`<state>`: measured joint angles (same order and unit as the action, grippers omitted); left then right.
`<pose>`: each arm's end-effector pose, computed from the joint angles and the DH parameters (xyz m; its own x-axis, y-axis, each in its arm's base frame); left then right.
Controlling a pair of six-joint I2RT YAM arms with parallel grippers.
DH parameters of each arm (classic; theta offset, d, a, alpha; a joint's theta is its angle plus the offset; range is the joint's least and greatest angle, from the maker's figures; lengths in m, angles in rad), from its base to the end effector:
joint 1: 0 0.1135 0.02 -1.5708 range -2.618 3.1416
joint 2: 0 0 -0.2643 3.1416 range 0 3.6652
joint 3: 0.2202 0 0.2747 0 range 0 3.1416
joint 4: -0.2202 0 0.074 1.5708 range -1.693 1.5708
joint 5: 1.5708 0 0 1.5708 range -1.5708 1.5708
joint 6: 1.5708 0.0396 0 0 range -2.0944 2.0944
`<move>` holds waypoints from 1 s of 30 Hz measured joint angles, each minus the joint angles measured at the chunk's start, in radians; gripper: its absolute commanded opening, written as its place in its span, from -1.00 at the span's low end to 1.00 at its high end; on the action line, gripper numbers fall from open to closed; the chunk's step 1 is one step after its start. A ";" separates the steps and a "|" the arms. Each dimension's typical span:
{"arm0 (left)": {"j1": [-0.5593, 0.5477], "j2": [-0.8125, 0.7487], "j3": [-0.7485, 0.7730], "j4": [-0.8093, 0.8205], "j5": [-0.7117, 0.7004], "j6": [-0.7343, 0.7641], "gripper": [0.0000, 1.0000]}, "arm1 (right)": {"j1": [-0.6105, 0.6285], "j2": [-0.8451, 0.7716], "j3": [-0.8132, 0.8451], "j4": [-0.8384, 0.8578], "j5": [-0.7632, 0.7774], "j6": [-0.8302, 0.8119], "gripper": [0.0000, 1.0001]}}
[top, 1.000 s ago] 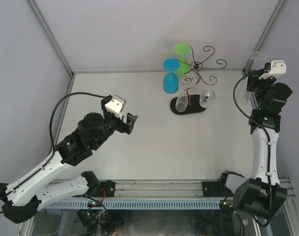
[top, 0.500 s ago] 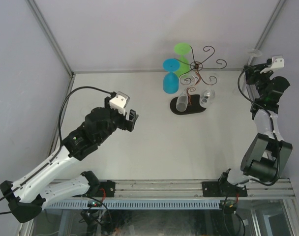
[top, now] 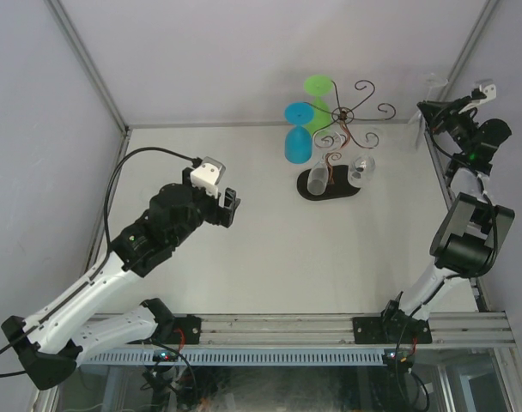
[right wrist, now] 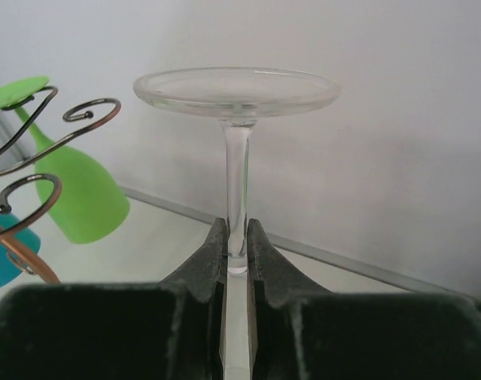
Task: Place the wine glass upside down on the wine glass rack
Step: Turn the wine glass upside down at the wine rack.
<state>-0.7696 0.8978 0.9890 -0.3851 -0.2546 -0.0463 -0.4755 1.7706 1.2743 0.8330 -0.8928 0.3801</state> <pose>0.1680 -0.1489 0.3718 -0.2310 0.1614 -0.9595 0.4901 0.8712 0.0286 0.3965 -0.1694 0.3303 0.1368 0.1913 -0.9719 -0.4492 0.8865 0.1112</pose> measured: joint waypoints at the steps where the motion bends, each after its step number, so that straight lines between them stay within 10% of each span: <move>1: 0.000 0.001 0.000 0.000 0.000 0.000 0.59 | 0.000 0.018 0.011 0.012 -0.022 0.011 -1.00; 30: 0.007 0.021 0.000 -0.003 0.001 -0.006 0.54 | 0.079 0.260 0.213 0.314 -0.340 0.247 -1.00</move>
<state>-0.7624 0.9184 0.9890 -0.3878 -0.2535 -0.0528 -0.3962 2.0304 1.4872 1.1465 -1.2331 0.6270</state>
